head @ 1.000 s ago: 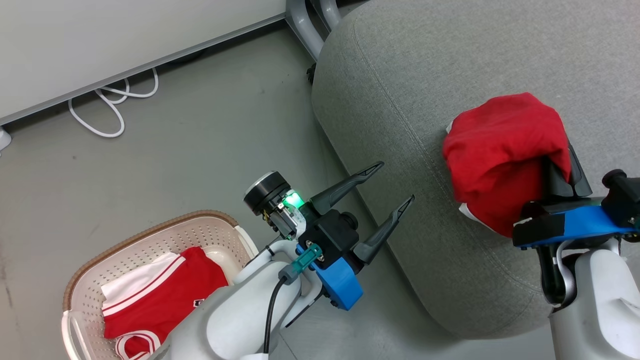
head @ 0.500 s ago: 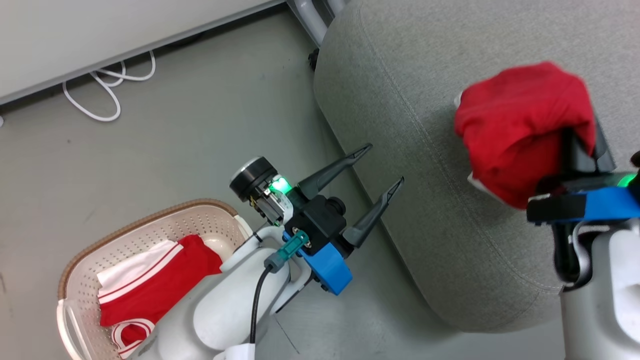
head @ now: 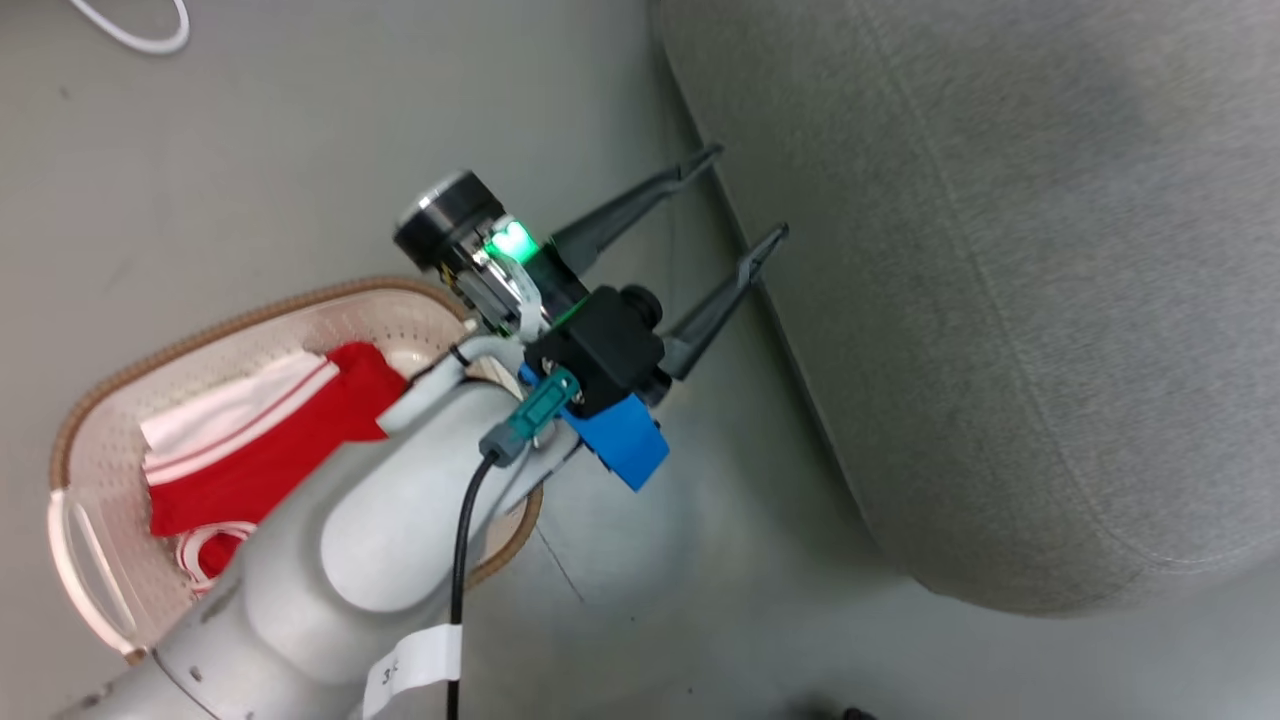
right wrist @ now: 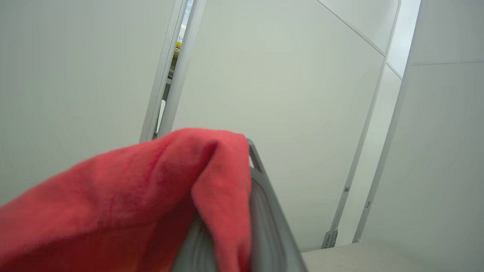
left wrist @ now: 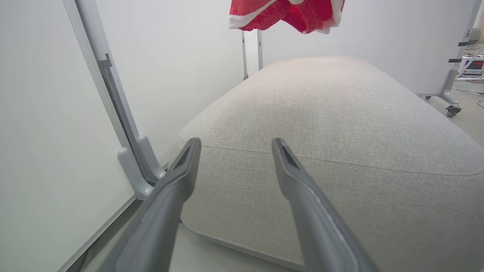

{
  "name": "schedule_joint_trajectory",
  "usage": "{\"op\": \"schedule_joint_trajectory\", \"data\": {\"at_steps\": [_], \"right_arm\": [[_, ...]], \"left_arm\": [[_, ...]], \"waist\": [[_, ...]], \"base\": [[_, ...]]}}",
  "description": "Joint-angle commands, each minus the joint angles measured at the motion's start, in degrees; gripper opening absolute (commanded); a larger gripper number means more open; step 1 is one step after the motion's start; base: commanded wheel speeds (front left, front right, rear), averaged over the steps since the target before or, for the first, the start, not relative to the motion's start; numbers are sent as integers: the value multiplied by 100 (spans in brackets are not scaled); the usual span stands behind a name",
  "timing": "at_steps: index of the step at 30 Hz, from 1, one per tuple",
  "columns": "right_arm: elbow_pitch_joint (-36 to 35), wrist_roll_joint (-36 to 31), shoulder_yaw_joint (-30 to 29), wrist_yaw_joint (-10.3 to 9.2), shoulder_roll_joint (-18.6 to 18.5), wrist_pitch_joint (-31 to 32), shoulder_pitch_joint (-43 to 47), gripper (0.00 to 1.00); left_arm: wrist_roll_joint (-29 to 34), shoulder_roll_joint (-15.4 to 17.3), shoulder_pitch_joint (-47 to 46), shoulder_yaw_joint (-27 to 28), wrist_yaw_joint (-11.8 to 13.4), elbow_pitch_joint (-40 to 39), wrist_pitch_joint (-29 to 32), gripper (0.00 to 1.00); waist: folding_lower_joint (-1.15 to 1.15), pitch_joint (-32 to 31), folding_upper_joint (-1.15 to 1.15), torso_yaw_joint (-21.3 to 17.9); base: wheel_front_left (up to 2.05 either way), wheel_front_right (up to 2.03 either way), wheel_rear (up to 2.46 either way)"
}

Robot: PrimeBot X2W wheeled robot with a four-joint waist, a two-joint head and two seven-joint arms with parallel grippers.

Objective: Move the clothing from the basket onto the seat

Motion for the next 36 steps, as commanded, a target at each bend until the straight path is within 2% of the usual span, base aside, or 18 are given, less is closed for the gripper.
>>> {"op": "schedule_joint_trajectory", "data": {"at_steps": [1,7,12,23,31,32,33,34,36], "right_arm": [[-41,-17,-95,1,-62,-5,-217,0],[303,98,-748,1,-439,-5,-805,0],[803,57,-1067,1,-505,-5,-852,0],[1720,22,-1101,1,-51,-5,-347,0],[2136,115,-938,1,118,-5,-74,0],[2157,115,-939,1,121,-5,-51,11],[2157,122,-962,1,122,-5,-39,61],[2145,121,-976,1,127,-5,-12,100],[2107,100,-895,1,135,-5,108,100]], "left_arm": [[55,85,-185,4,-6,-42,-7,100],[156,366,-627,-101,-6,-288,124,100],[161,544,-788,-125,-6,-470,221,100],[132,647,-767,-217,38,-627,316,100],[83,650,-832,-237,49,-635,287,100],[80,646,-833,-245,53,-626,278,100],[74,640,-833,-249,55,-614,265,100],[68,627,-832,-253,61,-599,257,100],[53,599,-815,-257,89,-567,226,100]], "waist": [[-1,576,0,92],[-1,1322,0,117],[-1,1694,0,94],[-1,1846,0,36],[-1,1814,0,85],[-1,1802,0,93],[-1,1788,0,102],[-1,1765,0,114],[-1,1695,0,130]], "base": [[0,0,0],[0,0,0],[0,0,0],[0,0,0],[0,0,0],[0,0,0],[0,0,0],[0,0,0],[0,0,0]]}}
